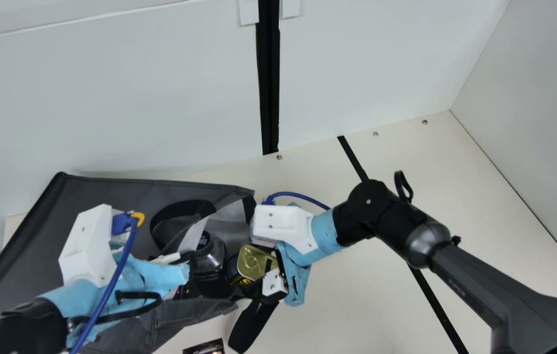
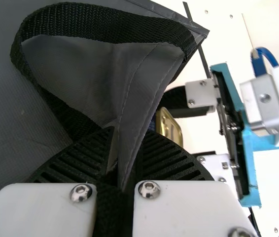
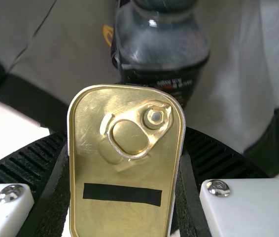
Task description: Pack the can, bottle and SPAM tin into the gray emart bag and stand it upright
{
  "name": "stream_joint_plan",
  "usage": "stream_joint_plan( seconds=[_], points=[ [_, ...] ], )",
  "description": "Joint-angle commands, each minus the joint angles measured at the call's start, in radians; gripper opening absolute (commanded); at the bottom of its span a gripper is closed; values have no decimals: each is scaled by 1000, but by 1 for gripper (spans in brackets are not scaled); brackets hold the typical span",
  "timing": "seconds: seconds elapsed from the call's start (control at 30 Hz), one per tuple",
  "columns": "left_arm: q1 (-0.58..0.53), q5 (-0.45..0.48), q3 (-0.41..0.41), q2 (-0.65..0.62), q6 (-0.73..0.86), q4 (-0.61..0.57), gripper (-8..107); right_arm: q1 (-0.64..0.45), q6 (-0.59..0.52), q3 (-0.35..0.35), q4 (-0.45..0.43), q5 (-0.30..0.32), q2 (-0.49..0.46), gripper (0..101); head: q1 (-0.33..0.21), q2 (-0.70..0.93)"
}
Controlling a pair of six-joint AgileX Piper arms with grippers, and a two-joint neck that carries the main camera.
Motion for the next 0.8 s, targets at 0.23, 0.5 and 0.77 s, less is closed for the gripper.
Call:
stream_joint_plan(
  seconds=[0.23, 0.5, 0.77],
  points=[
    [0, 0, 0, 0, 0, 0, -8, 56, 29, -71, 22, -16, 68, 0, -23, -1],
    [0, 0, 0, 0, 0, 0, -8, 114, 59, -123, 48, -35, 109, 0, -23, -1],
    [0, 0, 0, 0, 0, 0, -8, 171, 93, -165, 76, -57, 132, 0, -23, -1]
  ],
)
